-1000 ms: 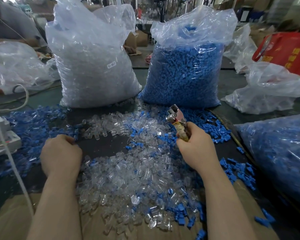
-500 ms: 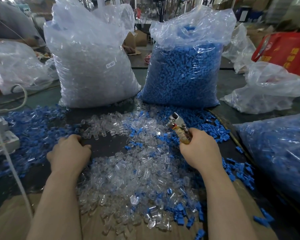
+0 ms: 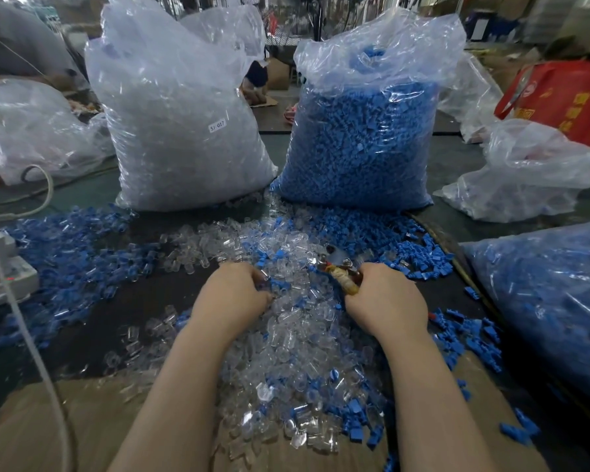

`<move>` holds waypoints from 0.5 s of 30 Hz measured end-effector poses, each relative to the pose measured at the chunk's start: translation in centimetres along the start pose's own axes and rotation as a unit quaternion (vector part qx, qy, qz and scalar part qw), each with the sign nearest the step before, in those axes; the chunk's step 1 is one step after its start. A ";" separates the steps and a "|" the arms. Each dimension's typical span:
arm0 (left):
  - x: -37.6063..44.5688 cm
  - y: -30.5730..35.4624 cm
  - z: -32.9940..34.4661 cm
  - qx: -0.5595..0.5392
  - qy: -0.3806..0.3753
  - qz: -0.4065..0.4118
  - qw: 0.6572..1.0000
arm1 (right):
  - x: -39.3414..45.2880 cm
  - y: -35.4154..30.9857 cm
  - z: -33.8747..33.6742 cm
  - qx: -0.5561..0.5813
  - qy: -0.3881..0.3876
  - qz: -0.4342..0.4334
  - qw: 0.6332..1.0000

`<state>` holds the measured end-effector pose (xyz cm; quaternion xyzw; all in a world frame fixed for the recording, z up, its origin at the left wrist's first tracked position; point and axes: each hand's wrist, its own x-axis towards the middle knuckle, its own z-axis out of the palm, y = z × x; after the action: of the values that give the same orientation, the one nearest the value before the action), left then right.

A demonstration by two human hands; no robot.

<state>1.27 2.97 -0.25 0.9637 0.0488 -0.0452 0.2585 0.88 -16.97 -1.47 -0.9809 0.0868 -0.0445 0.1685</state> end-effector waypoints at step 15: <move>0.0 0.0 -0.2 -0.178 0.050 0.006 0.983 | 0.6 0.6 0.2 0.087 0.057 0.044 0.994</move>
<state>1.23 3.08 -0.12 0.9034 0.0630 0.0140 0.4239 1.42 -17.62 -1.86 -0.9535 0.1348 -0.1002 0.2501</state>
